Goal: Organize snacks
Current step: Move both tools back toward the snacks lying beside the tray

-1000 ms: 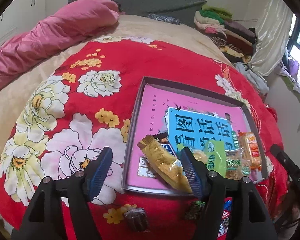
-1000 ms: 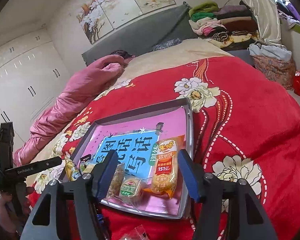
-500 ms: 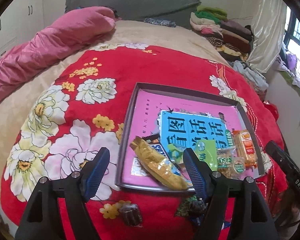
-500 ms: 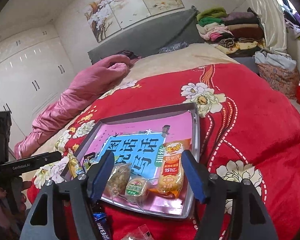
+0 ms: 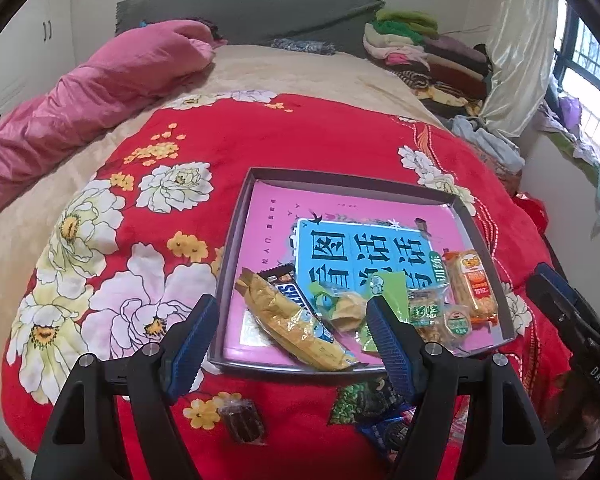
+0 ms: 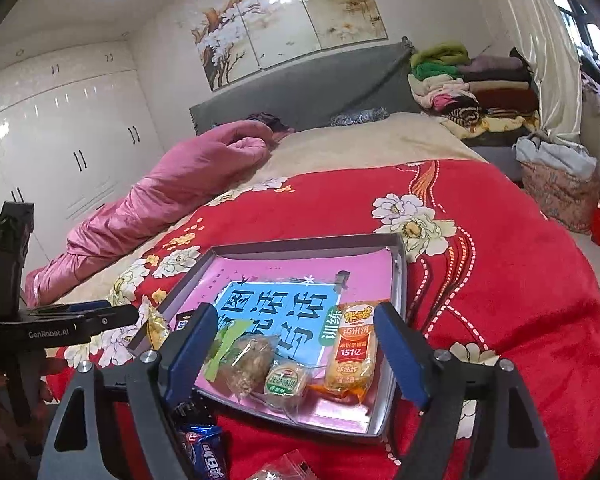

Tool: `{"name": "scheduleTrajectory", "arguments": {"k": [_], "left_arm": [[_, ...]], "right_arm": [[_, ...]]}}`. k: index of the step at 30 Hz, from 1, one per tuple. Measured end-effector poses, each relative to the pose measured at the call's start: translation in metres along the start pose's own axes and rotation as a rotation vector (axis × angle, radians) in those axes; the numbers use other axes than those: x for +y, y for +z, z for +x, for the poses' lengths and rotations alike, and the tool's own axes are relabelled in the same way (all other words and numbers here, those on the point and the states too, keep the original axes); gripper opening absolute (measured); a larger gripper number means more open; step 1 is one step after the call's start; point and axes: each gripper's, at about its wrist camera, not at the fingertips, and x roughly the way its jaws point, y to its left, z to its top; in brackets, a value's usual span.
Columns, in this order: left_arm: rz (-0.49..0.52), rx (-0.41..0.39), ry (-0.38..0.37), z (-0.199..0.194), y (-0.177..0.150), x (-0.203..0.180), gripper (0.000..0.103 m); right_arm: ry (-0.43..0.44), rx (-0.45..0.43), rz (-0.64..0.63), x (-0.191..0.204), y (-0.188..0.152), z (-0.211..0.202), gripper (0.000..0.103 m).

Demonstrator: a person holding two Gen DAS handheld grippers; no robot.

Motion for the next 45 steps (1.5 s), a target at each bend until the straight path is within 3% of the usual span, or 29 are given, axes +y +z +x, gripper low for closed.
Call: {"name": "scheduleTrajectory", "arguments": {"k": [26, 45], "left_arm": [[0.008, -0.030, -0.052, -0.027, -0.004, 0.005, 0.082], [-0.003, -0.041, 0.005, -0.049, -0.018, 0.037, 0.083]], "right_arm": [[-0.014, -0.082, -0.032, 0.009, -0.002, -0.036, 0.087], [-0.025, -0.125, -0.003, 0.018, -0.007, -0.061, 0.092]]}}
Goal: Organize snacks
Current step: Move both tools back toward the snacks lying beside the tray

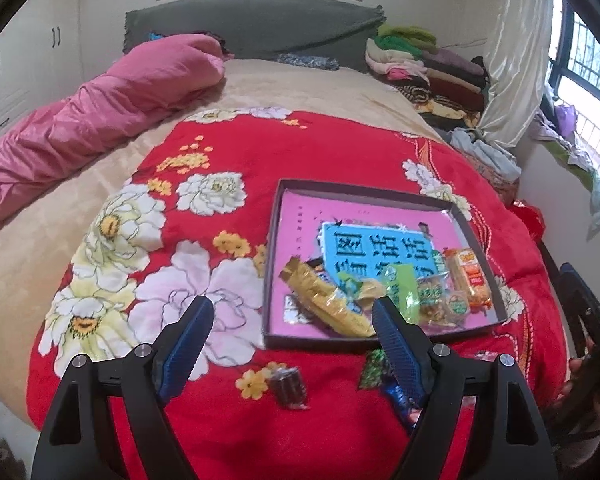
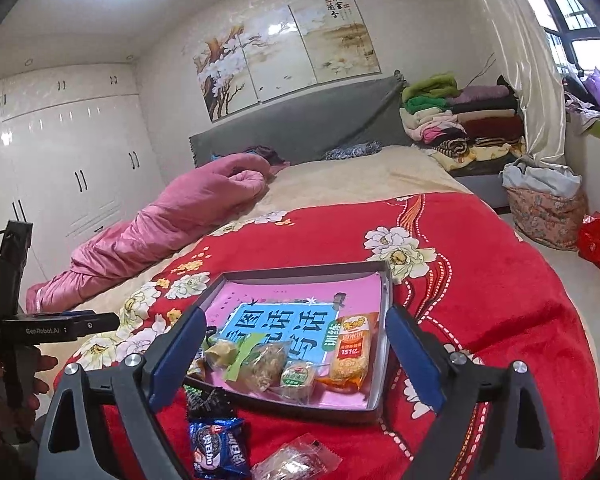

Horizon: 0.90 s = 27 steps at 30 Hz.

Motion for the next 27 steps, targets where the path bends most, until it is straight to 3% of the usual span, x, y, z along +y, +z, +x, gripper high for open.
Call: {"name": "scheduleTrajectory", "arguments": {"k": [27], "left_arm": [[0.050, 0.081, -0.011, 0.000, -0.038, 0.001, 0.083]], "right_arm": [[0.034, 0.125, -0.128, 0.051, -0.035, -0.006, 0.093]]}}
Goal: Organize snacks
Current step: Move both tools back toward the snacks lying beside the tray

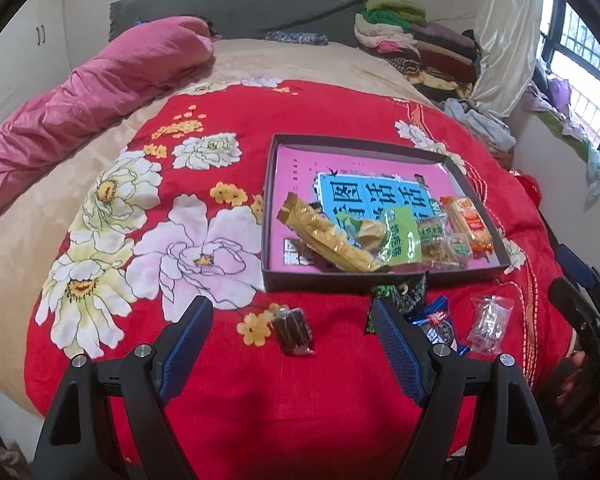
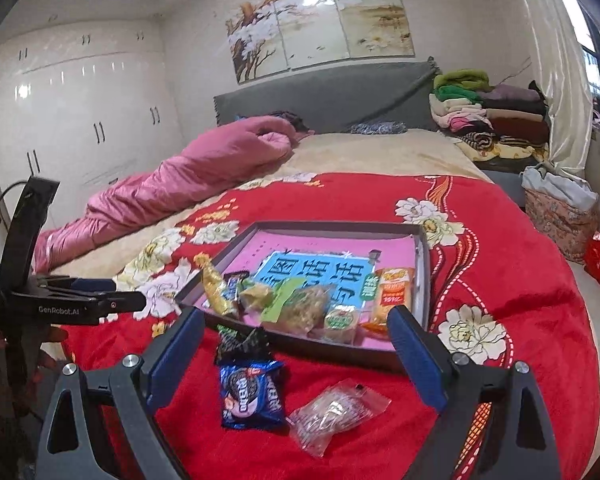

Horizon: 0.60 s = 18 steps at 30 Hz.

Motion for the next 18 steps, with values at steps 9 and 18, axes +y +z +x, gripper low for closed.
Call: {"name": "scheduleTrajectory", "arguments": {"k": [9, 18], "left_arm": [[0.012, 0.047, 0.002, 0.012, -0.013, -0.002, 0.083], [-0.003, 0.086, 0.012, 0.025, -0.020, 0.004, 0.083]], "right_arm": [[0.011, 0.098, -0.077, 0.023, -0.014, 0.020, 0.093], [0.028, 0.173, -0.123, 0.034, -0.027, 0.036, 0.093]]}}
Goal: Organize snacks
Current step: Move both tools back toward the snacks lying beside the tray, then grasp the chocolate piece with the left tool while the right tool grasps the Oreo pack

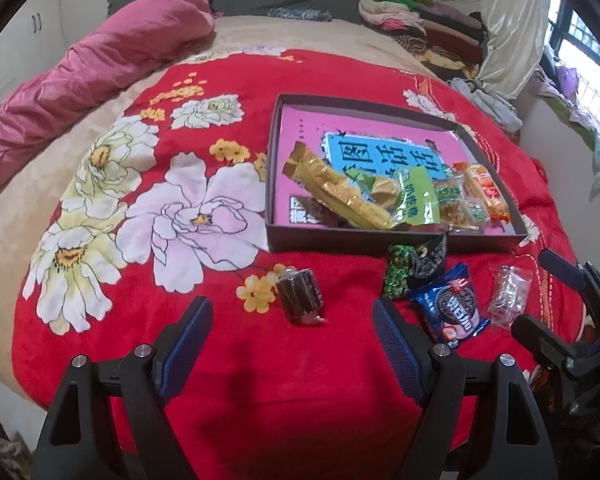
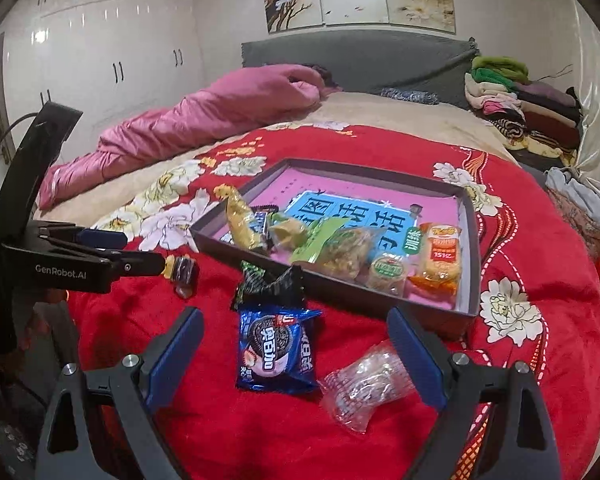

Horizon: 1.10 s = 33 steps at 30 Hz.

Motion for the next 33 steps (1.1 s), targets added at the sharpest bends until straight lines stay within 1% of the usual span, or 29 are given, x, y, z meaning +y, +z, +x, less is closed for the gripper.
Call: {"name": "scheduleTrajectory", "arguments": {"k": [12, 20, 29, 33], "left_arm": [[-0.032, 0.073, 0.011, 0.023, -0.008, 0.009, 0.083], [-0.022, 0.089, -0.001, 0.031, -0.012, 0.004, 0.083], [-0.045, 0.072, 0.004, 0.034, -0.012, 0.007, 0.083], [-0.060, 0.092, -0.008, 0.040, -0.012, 0.008, 0.083]], "right_arm": [[-0.014, 0.061, -0.032, 0.007, -0.007, 0.017, 0.093], [-0.015, 0.109, -0.078, 0.019, -0.013, 0.035, 0.093], [-0.029, 0.146, -0.110, 0.024, -0.019, 0.051, 0.093], [-0.035, 0.156, -0.125, 0.025, -0.021, 0.057, 0.093]]}}
